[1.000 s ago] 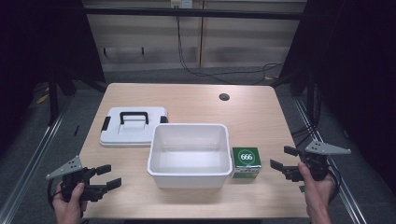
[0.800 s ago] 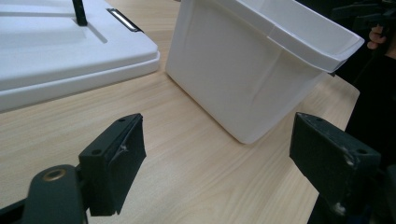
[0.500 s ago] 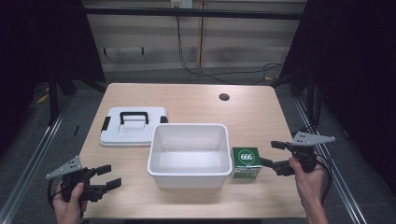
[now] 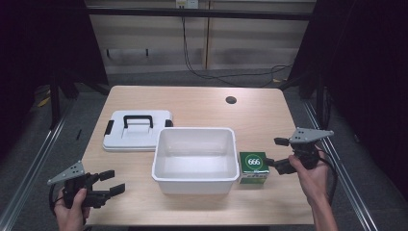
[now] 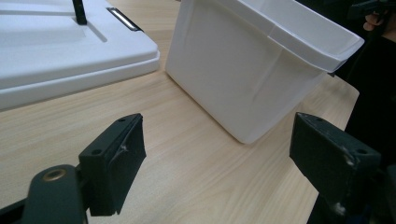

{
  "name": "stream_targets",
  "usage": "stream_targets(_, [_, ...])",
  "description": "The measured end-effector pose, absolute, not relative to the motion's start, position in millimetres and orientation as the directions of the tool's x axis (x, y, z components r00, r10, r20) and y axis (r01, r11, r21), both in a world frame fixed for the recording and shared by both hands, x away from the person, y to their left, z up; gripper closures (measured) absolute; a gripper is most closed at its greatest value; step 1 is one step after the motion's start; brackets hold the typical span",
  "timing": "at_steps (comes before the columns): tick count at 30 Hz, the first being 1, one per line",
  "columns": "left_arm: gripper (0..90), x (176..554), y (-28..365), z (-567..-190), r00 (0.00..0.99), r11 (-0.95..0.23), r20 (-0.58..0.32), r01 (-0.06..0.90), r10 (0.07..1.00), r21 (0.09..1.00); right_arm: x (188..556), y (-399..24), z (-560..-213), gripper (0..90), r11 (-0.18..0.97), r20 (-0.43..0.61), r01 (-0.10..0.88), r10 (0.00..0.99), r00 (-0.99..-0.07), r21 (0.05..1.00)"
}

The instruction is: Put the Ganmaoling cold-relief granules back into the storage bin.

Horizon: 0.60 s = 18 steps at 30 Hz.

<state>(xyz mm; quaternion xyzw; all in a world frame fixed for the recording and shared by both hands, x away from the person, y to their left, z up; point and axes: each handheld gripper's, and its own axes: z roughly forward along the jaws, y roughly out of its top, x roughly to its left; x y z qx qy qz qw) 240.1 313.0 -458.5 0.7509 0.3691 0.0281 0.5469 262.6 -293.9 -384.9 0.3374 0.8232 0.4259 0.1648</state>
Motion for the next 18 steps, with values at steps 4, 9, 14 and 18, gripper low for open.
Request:
stream_targets(4, [18.2,240,313,-459,0.725,-0.128,-0.362,0.524,0.585,0.842,270,-288,-379,13.5,0.5,-0.018,0.416,0.655,-0.755,0.76])
stream_targets(9, [18.2,240,313,-459,0.726,-0.131,-0.362,0.525,0.584,0.841,276,-284,-374,13.5,0.559,-0.039,0.408,0.621,-0.782,0.722])
stream_targets(14, [18.3,240,313,-459,0.724,-0.129,-0.362,0.525,0.587,0.841,284,-281,-370,13.5,0.589,-0.04,0.404,0.597,-0.801,0.7])
stream_targets(18, [18.2,240,314,-459,0.723,-0.123,-0.367,0.527,0.585,0.841,289,-276,-369,13.5,0.619,-0.025,0.405,0.566,-0.824,0.672])
